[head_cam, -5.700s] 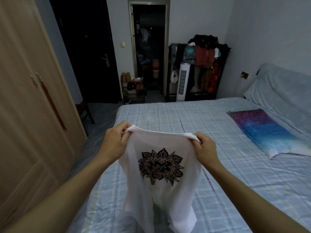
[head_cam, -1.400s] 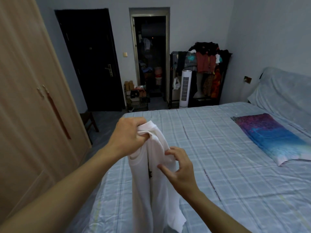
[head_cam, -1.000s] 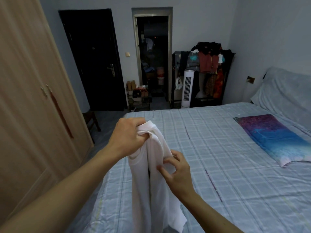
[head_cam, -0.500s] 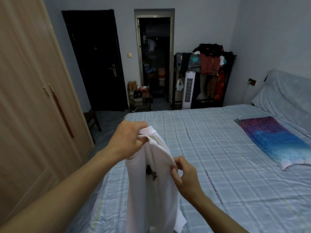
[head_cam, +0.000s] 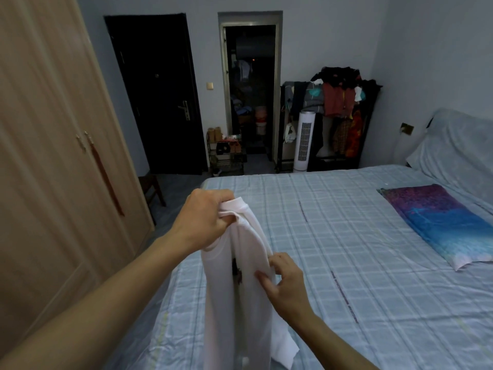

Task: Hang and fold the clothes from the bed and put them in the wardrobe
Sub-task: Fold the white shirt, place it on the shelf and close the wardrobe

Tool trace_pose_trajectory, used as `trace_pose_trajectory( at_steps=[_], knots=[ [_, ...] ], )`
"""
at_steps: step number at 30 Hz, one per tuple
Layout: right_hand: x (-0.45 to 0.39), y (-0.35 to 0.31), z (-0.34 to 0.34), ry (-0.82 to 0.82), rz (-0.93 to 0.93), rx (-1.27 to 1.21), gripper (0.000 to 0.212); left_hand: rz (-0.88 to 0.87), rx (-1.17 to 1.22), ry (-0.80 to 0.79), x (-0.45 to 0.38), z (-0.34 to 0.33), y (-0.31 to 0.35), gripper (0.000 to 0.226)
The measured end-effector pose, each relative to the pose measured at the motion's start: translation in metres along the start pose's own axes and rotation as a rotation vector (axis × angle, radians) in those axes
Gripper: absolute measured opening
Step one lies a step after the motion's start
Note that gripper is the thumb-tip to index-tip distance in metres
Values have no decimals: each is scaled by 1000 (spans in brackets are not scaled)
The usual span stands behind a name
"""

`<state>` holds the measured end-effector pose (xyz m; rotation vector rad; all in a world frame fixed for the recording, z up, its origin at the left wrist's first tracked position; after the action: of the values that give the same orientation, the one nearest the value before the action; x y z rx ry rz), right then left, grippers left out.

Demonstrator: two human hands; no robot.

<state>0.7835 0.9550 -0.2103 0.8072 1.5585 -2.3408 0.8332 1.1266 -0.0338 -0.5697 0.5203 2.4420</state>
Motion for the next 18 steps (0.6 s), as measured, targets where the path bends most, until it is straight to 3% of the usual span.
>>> trace_pose_trajectory(
  at_steps=[3, 8, 11, 15, 18],
  knots=[
    [-1, 2, 8, 28, 2, -15, 21, -1, -42, -26, 4, -2, -7, 1],
    [-11, 10, 33, 53, -23, 50, 32, -41, -99, -60, 11, -8, -14, 3],
    [-12, 14, 44, 105, -79, 30, 28, -52, -74, -26, 13, -4, -10, 14],
    [-7, 12, 37, 93, 0, 89, 14, -100, -68, 7, 7, 7, 12, 14],
    [3, 36, 24, 63, -133, 35, 16, -113, -63, 20, 1, 12, 24, 12]
  ],
)
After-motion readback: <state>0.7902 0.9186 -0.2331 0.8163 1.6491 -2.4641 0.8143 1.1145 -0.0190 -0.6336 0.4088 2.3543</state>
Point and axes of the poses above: each hand's wrist, its own x-axis away from the middle knuckle, its own z-axis out of the back of the hand, y = z × x, the point moved 7 cm from there along -x, towards the middle knuckle, and after that the axes turned 11 degrees about -x, right-handed, at the moved point
